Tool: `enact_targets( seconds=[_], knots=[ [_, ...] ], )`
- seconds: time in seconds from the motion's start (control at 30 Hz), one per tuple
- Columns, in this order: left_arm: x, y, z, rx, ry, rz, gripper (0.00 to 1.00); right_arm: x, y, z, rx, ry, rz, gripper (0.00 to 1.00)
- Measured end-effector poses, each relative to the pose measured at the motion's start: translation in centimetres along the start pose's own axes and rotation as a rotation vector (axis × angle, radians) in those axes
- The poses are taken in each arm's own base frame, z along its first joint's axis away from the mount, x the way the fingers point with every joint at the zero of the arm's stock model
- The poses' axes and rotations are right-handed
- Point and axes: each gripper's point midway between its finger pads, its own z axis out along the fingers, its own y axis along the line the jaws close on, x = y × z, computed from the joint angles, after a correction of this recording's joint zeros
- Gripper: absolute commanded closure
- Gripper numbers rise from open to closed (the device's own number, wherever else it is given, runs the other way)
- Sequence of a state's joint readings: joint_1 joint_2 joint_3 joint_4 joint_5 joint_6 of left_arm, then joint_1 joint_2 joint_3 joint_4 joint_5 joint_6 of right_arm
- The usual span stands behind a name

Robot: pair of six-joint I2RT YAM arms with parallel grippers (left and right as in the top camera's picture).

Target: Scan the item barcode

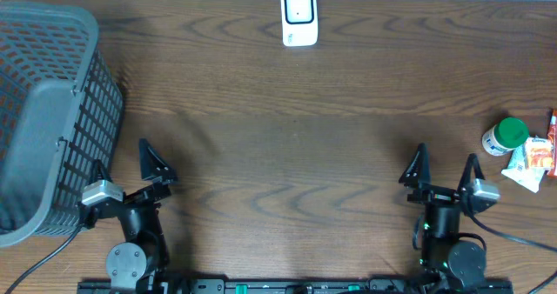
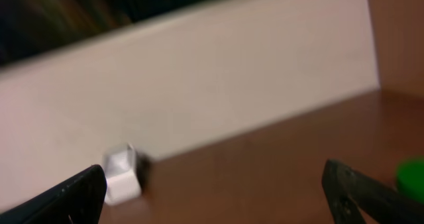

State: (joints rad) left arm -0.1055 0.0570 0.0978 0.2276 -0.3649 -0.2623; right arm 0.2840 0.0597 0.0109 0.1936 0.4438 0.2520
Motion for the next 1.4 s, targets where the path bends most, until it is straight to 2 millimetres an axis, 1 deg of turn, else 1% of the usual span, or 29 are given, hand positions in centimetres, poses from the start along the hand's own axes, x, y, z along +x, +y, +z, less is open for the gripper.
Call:
enact_targets(
  seconds=[0.07,0.2,0.27,0.43,0.67,0.8,1.2,1.27,1.4],
  knots=[
    [1.1,0.3,0.0,-0.006,0.021,0.010,0.02,1.1,-0.7,0.0,0.035,0.036,-0.007,0.01],
    [2.8,0.9,0.1,-0.017,0.052,0.025,0.02,1.5,-1.4,-0.1,0.070,0.051,-0.006,0.01],
    [3.6,1.2,0.0,-0.023,0.070,0.032,0.02,2.1,-1.7,-0.1,0.083,0.072,-0.016,0.01],
    [5.5,1.9,-0.1,-0.044,0.134,0.059,0.02,4.8,-2.8,-0.6,0.124,0.183,-0.075,0.01],
    [8.3,3.0,-0.7,-0.077,0.251,0.112,0.02,4.9,-2.8,-0.6,0.128,0.187,-0.078,0.01],
    [8.6,3.0,-0.9,-0.076,0.270,0.118,0.02,4.9,-2.8,-0.6,0.128,0.188,-0.078,0.01],
    [8.5,3.0,-0.9,-0.074,0.274,0.119,0.02,4.9,-3.0,-0.6,0.133,0.187,-0.078,0.01],
    [8.5,3.0,-0.9,-0.073,0.274,0.119,0.02,4.8,-3.4,-0.5,0.152,0.181,-0.079,0.01],
    [8.5,3.0,-0.9,-0.073,0.274,0.119,0.02,4.2,-5.0,-0.5,0.217,0.160,-0.080,0.01]
  ],
)
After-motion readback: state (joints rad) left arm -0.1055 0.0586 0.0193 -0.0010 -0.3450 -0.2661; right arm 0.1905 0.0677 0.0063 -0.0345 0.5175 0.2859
